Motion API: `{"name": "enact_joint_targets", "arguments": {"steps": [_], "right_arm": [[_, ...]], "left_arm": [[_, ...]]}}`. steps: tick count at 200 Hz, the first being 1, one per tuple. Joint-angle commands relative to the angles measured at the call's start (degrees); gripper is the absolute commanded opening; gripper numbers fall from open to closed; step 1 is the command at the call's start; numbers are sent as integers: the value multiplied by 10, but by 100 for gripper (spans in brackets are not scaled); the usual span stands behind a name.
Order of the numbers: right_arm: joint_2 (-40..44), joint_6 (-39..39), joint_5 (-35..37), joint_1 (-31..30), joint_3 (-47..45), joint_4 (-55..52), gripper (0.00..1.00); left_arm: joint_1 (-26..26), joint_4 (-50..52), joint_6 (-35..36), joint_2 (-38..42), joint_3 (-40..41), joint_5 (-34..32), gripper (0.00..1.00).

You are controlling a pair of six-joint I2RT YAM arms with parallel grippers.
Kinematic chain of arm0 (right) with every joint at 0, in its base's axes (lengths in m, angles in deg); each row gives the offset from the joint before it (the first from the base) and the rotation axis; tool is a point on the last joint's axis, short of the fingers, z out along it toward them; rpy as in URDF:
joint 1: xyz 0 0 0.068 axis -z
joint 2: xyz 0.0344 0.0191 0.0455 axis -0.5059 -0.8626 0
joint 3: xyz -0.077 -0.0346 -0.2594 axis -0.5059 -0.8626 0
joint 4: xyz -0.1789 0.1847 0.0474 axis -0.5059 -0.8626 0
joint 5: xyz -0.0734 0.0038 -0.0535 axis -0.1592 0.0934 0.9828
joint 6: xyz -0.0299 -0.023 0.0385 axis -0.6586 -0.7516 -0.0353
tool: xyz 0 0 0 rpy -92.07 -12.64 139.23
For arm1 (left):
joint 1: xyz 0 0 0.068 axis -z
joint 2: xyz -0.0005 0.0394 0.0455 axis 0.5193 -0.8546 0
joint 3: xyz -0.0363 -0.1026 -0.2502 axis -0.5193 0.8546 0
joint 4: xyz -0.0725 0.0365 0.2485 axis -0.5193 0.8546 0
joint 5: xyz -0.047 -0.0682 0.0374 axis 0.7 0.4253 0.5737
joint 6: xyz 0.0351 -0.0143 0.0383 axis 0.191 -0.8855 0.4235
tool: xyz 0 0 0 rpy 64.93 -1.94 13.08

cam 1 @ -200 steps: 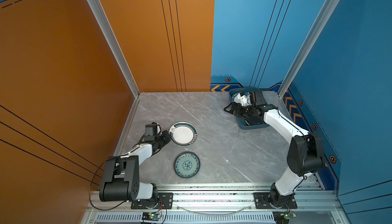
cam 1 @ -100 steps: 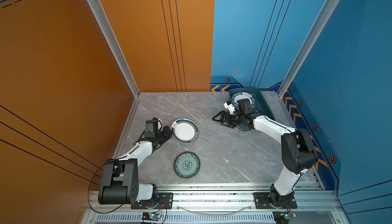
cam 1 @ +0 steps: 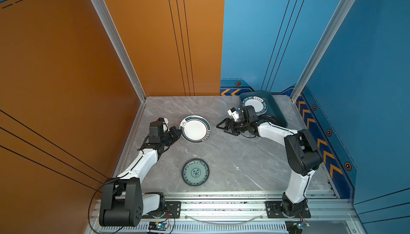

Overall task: Place the plates into the plastic bin on the countertop
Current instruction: Place the plate in the plastic bin.

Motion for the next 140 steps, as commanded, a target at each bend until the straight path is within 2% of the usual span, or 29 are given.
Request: {"name": "enact_joint_targets", "arguments": {"steps": [1, 69, 98, 122, 140], "right_arm": [[-21, 38, -25, -12, -12, 76, 95], [-66, 99, -42, -42, 5, 189, 95], [-98, 155, -44, -52, 24, 259, 95], [-141, 196, -43, -61, 49, 304, 90], [-158, 206, -40, -68, 71, 307, 79]], "left_arm": [[7, -2, -12, 15, -18, 21, 0], [15, -6, -18, 18, -18, 21, 0], [20, -10, -20, 14, -19, 19, 0], [24, -14, -20, 10, -17, 20, 0], [26, -16, -20, 8, -16, 20, 0]]}}
